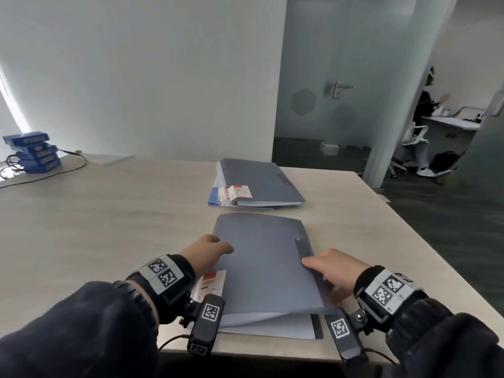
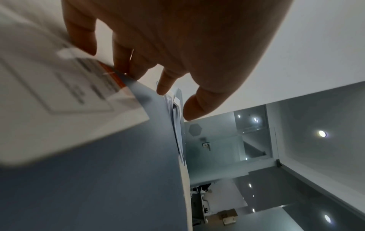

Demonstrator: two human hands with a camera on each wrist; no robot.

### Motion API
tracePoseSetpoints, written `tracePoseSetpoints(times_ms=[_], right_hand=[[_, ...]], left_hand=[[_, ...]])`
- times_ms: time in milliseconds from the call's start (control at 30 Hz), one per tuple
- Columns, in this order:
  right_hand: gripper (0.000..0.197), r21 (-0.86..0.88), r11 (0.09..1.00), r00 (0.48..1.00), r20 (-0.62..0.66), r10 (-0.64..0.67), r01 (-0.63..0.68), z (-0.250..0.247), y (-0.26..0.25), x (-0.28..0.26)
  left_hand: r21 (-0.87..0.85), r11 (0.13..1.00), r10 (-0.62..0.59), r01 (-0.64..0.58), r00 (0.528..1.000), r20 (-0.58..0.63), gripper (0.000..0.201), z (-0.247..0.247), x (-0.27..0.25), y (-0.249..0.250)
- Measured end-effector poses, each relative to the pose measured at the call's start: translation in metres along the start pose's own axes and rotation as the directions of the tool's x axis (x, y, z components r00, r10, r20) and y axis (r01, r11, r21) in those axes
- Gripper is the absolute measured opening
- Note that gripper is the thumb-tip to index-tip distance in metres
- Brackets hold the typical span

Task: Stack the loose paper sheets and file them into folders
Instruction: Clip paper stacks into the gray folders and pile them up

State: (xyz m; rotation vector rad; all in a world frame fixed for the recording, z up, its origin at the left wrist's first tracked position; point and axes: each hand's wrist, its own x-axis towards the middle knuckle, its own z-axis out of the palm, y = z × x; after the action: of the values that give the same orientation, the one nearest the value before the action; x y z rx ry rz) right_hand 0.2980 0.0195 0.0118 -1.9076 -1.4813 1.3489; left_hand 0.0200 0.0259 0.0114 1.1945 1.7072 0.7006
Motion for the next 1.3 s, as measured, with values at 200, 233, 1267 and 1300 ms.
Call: tracePoseSetpoints(times_ms=[200,233,1267,1300], right_hand=[[0.039,-0.035,0.999,0.999,0.049,-0.01,0.011,0.002,0.015,0.008],[0.038,-0.044,0.999,0.998,0.054,-0.022,0.024,0.001,0.017,0.008],[0.015,0.498,0.825,0.962,-0.184,-0.202,0.268,0.007,-0.021,0.071],[0.014,0.509,0.819,0.962,-0.204,-0.184,0.265,0.003,-0.024,0.078]], left_hand=[[-0.26,0.961,-0.117,0.099,0.992,-0.052,0.063,-0.013,0.018,-0.016],[-0.312,0.943,-0.138,0.117,0.989,-0.045,0.058,-0.015,0.02,-0.02],[-0.669,0.706,0.212,-0.232,0.971,-0.113,0.048,-0.024,0.071,0.025],[-0.665,0.715,0.229,-0.214,0.971,-0.067,0.049,-0.022,0.075,0.029]])
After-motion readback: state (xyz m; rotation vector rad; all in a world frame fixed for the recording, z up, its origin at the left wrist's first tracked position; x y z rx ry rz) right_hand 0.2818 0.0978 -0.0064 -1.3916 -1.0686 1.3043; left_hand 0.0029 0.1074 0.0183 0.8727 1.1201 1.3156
